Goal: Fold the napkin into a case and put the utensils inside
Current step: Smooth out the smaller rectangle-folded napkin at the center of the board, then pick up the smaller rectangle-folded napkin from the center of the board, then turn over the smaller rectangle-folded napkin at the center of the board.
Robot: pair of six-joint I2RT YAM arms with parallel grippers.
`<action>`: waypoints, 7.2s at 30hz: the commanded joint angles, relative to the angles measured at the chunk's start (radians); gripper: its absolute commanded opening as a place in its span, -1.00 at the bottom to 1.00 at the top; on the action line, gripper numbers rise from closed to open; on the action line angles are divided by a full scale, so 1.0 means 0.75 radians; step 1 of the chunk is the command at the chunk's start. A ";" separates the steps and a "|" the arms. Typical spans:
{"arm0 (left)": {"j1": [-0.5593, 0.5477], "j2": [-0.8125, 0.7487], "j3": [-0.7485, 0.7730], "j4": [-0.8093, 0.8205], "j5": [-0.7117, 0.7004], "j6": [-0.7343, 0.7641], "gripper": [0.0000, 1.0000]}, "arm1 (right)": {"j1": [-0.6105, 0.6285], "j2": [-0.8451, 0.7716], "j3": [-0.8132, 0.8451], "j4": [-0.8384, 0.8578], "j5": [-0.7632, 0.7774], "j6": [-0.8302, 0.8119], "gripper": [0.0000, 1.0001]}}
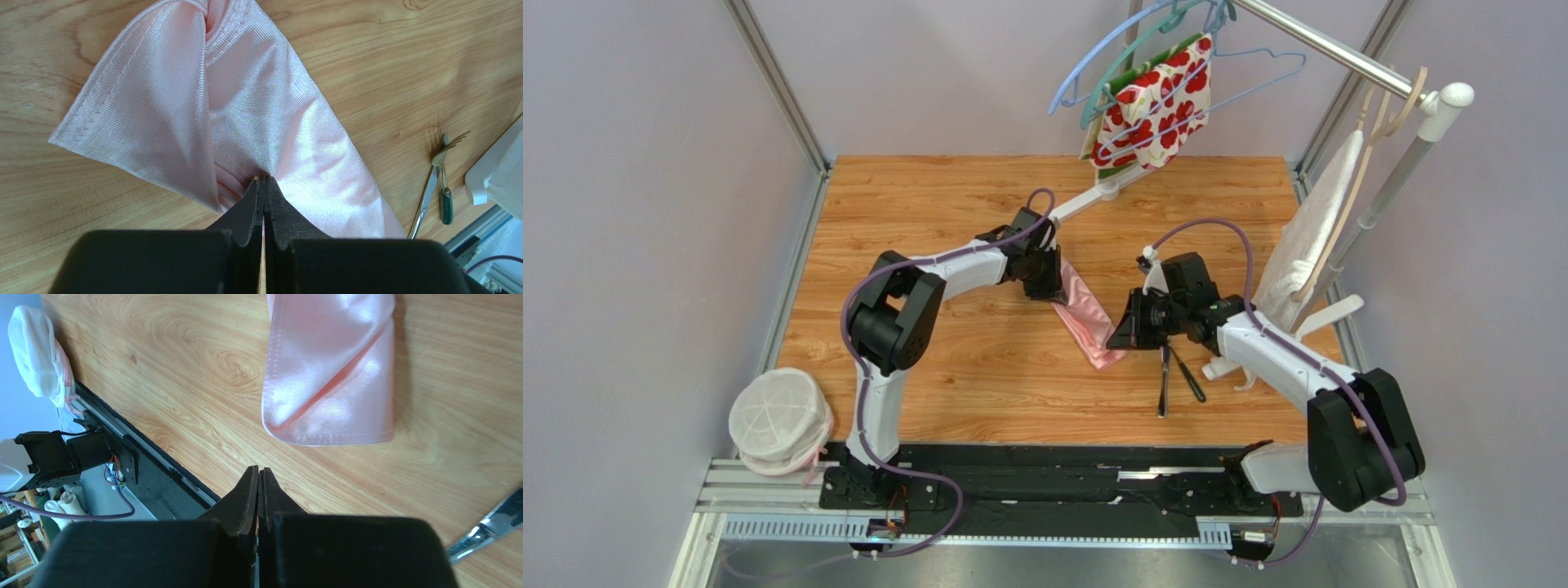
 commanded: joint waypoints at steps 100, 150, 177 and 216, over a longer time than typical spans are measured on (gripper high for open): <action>0.264 0.038 0.268 -0.256 0.062 0.008 -1.00 | 0.053 0.273 0.059 0.121 0.092 -0.130 -0.93; 0.264 -1.376 -0.691 -0.277 0.150 -0.008 -0.46 | 0.493 0.982 0.991 -0.342 1.039 -0.580 -0.90; 0.266 -1.505 -0.677 -0.371 0.107 0.030 -0.47 | 0.440 0.861 0.618 1.073 0.407 0.962 -1.00; 0.114 -0.803 -0.842 0.153 0.089 -0.104 -0.87 | 0.203 0.692 0.651 0.152 0.100 -0.007 0.15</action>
